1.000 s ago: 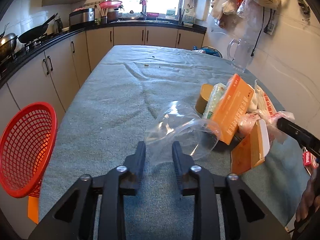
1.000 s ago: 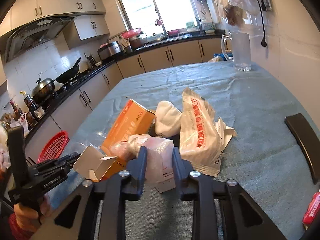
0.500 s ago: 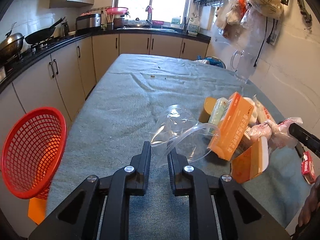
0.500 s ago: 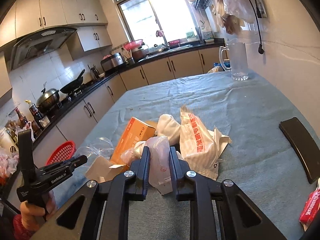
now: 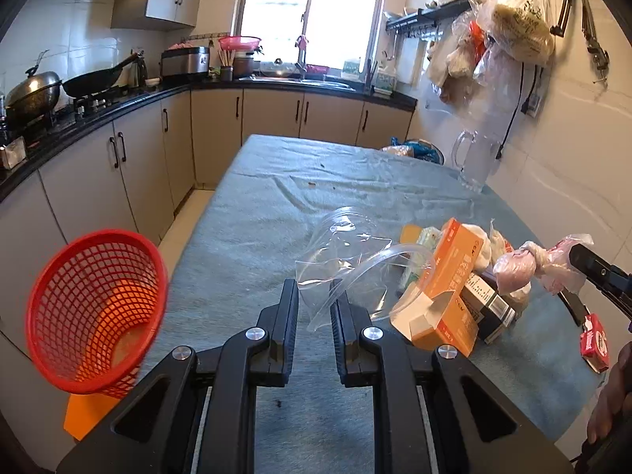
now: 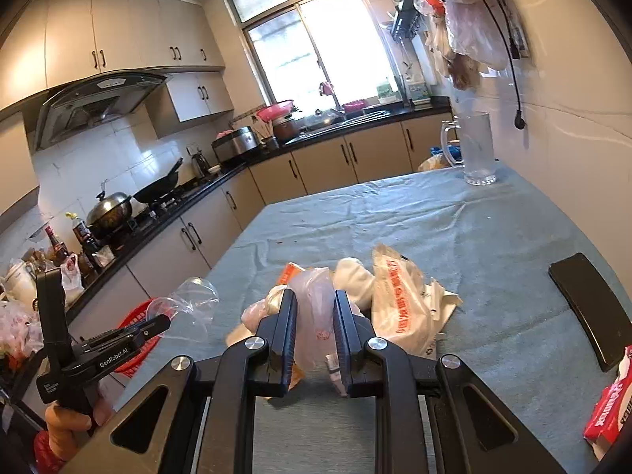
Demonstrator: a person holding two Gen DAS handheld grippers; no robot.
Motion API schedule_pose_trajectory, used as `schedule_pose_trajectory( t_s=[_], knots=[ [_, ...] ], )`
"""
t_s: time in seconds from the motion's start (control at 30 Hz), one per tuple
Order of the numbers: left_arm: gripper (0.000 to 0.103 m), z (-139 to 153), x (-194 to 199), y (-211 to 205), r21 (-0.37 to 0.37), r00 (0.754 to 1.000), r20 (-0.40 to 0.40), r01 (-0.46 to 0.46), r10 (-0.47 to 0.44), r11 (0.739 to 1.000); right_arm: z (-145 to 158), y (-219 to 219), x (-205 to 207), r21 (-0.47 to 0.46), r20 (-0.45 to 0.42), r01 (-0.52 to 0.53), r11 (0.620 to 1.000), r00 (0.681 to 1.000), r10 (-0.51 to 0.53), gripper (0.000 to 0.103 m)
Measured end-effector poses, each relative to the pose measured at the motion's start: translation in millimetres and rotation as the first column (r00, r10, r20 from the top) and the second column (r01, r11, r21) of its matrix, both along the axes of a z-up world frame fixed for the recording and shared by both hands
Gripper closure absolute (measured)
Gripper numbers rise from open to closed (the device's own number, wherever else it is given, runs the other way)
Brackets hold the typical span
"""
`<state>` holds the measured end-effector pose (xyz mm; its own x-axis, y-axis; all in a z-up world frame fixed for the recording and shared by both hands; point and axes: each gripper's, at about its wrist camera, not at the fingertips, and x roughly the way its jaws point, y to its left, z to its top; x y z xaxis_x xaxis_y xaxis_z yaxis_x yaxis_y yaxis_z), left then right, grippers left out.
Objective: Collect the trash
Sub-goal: 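Lift the clear plastic bag with the left tool toward the red basket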
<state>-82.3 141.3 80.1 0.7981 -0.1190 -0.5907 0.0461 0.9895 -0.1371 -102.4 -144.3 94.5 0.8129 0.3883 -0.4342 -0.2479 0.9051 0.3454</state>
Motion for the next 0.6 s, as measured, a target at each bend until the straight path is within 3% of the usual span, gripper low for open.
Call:
schedule_pose_trajectory(
  t_s=[0.37, 0.6],
  knots=[
    [0.088, 16.5, -29.0, 54.5, 0.008, 0.993, 0.044, -0.113, 0.112, 0.994, 8.3, 60.0, 4.2, 0.009, -0.004, -0.139, 0.99, 0.99, 0.139, 0.083],
    [0.088, 20.1, -49.0, 102.8, 0.007, 0.975, 0.057, -0.214, 0.214, 0.977, 6.6, 117.0, 15.5, 0.029, -0.031, -0.26, 0.965, 0.965, 0.261, 0.083]
  ],
)
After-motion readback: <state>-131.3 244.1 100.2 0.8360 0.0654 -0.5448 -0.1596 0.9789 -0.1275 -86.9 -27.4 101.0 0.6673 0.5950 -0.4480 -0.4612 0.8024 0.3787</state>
